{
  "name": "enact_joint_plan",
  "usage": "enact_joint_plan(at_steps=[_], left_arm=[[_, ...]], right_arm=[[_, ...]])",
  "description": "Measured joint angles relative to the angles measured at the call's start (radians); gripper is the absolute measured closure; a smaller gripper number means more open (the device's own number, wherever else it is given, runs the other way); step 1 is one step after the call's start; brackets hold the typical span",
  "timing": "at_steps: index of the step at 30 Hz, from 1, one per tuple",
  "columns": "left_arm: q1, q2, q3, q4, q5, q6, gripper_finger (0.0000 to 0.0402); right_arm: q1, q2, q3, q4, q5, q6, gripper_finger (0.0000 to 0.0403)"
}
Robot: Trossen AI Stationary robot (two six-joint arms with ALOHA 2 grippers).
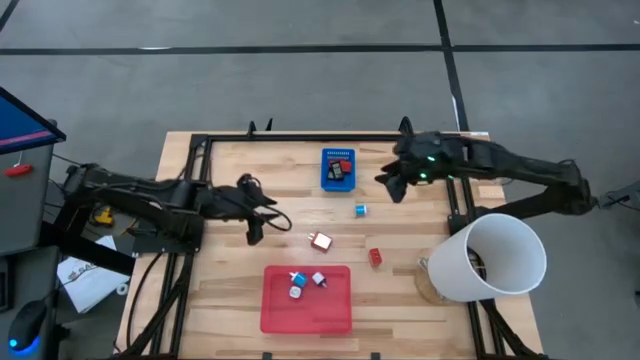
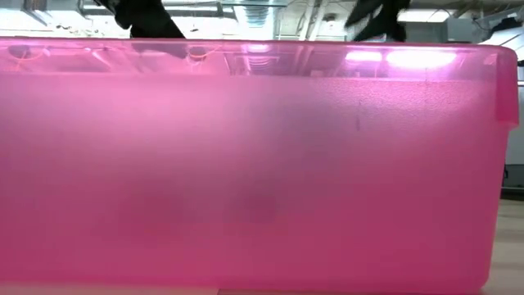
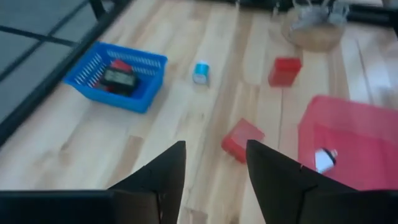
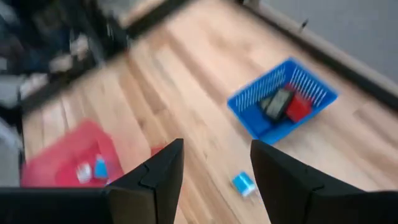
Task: Pick & Place Office items
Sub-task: Put the blue charger adapter into the red bin
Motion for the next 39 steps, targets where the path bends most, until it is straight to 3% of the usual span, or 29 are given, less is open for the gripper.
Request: enact_joint_plan(at_steps=[5, 9, 17, 22, 33, 39], left_arm=[[0.002, -0.051, 0.000, 0.002, -0.032, -0.001, 0.0226], [0.002, -0.059, 0.000, 0.000, -0.035, -0.019, 0.0217], [-0.008, -0.054, 0.000, 0.001, -0.039, -0.045, 0.0213], [-0.008, -0.054, 0.000, -0.005, -0.038, -0.065, 0.0213], [-0.018, -0.054, 0.000, -0.044, -0.025, -0.115, 0.0213], [-0.018, -0.054, 0.000, -0.046, -0.025, -0.121, 0.0213]], right_arm=[[-0.199, 0.079, -0.149, 0.168, -0.331, -0.140, 0.0223], [-0.272, 0.182, -0.249, 0.227, -0.474, -0.243, 0.0220], [-0.265, 0.426, -0.363, 0.298, -0.473, -0.437, 0.0181], [-0.221, 0.530, -0.377, 0.378, -0.413, -0.504, 0.0161], [-0.120, 0.498, -0.376, 0.421, -0.212, -0.584, 0.0161], [-0.109, 0.512, -0.376, 0.464, -0.218, -0.625, 0.0161]])
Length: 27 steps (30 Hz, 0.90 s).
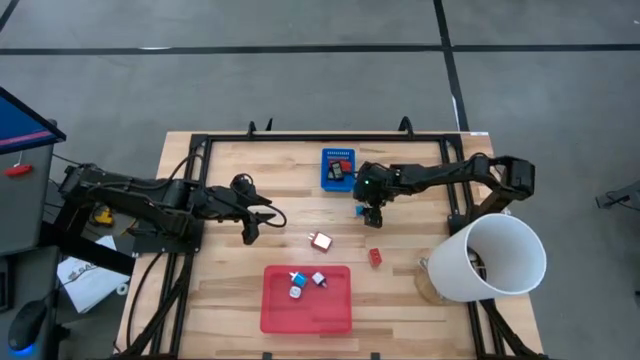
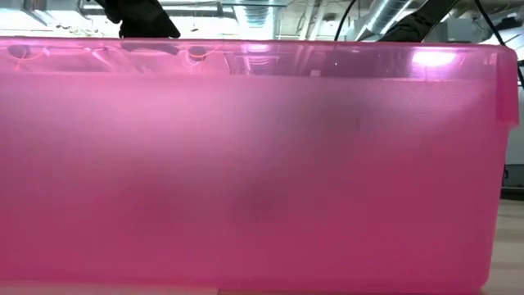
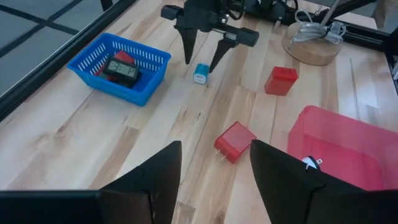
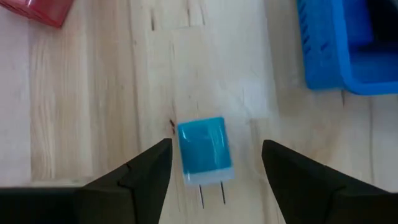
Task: Pick & Place Office items
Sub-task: Put the blue charger adapter into the red bin
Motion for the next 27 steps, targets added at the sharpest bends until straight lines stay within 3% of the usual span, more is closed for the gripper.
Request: enact_joint_plan(at_steps=[16, 27], left_arm=[[0.000, 0.000, 0.000, 0.001, -0.005, -0.004, 0.0222], [0.000, 0.000, 0.000, 0.001, -0.005, -0.001, 0.0230]], right_arm=[[0.004, 0.015, -0.006, 0.041, -0.019, 0.036, 0.0164], [0.013, 0.015, -0.060, 0.059, -0.023, 0.063, 0.0217]])
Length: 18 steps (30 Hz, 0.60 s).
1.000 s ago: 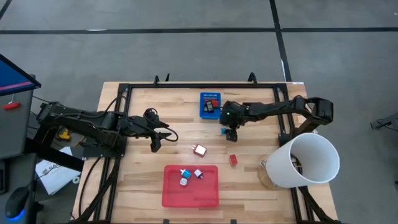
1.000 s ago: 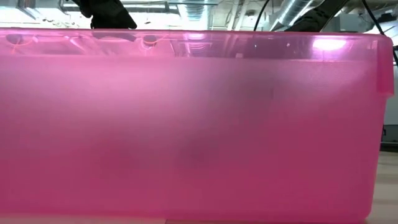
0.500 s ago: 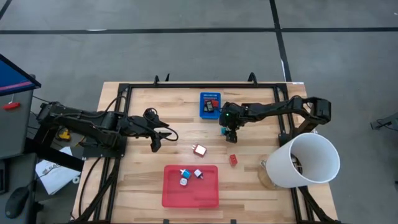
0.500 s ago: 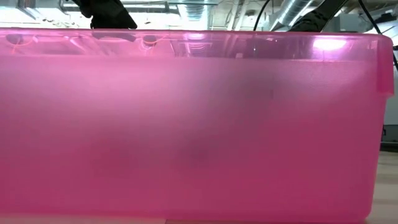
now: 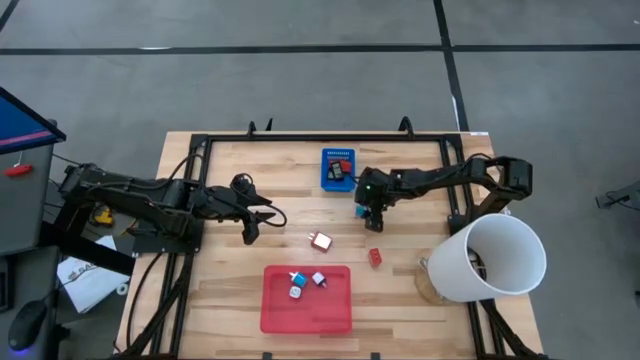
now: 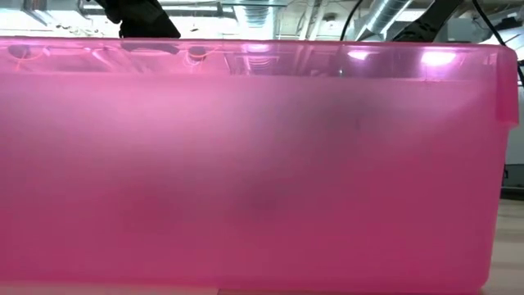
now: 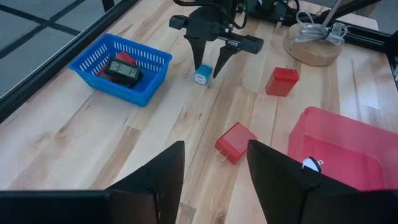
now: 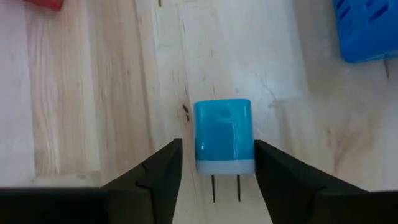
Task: Pick & Place Office items
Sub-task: Put the blue charger adapter into the red bin
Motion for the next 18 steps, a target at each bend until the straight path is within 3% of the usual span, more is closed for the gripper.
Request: enact_joint_plan(at_steps=[11, 14, 18], left_arm=[[0.000, 0.000, 0.000, -0.015, 0.000, 0.000, 0.0229], [-0.002, 0.000, 0.000, -0.059, 0.001, 0.000, 0.0229], [-0.035, 0.000, 0.000, -0.073, 0.003, 0.032, 0.0229]], right_arm=[[0.000, 0.000, -0.023, 0.088, -0.005, 0.061, 0.0282], [0.000, 0.000, -0.022, 0.101, -0.069, 0.112, 0.0282], [0.003, 0.000, -0.008, 0.143, -0.256, 0.227, 0.0282]])
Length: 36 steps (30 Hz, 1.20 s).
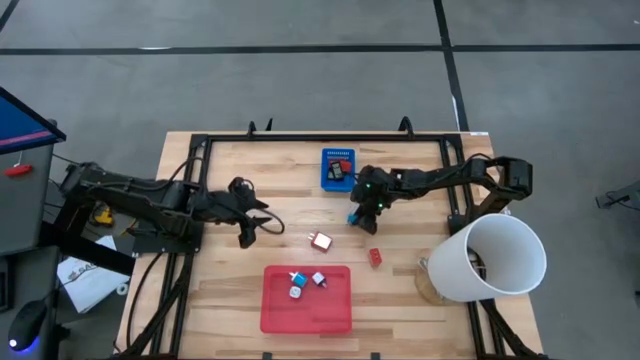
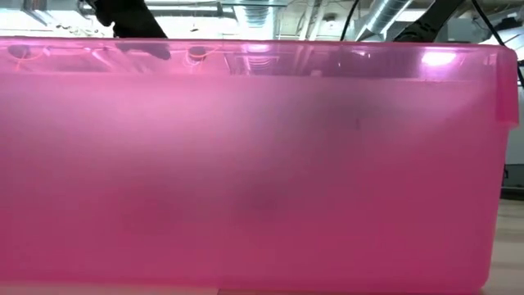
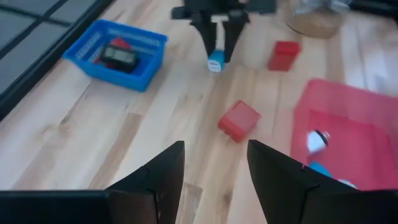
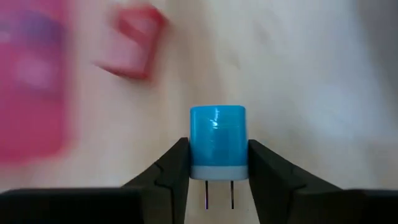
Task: Pick & Place Office items
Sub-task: Put the blue charger adapter into the red bin
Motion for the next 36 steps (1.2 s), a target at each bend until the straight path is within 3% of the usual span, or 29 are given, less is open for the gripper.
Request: enact_joint_plan(at_steps=[8, 15, 25, 36], left_arm=[[-0.044, 0.070, 0.000, 0.042, 0.004, 0.111, 0.0226], [0.038, 0.196, 0.000, 0.280, 0.097, 0.308, 0.0198], [0.186, 0.357, 0.001, 0.631, 0.281, 0.458, 0.0167], [0.206, 0.490, 0.038, 0.807, 0.377, 0.505, 0.0178]], right_arm=[[0.017, -0.021, 0.062, 0.165, -0.265, 0.160, 0.0282], [0.001, -0.021, 0.100, 0.301, -0.464, 0.285, 0.0282], [0.002, -0.021, 0.104, 0.368, -0.553, 0.375, 0.0282], [-0.043, -0.021, 0.104, 0.409, -0.557, 0.405, 0.0282]])
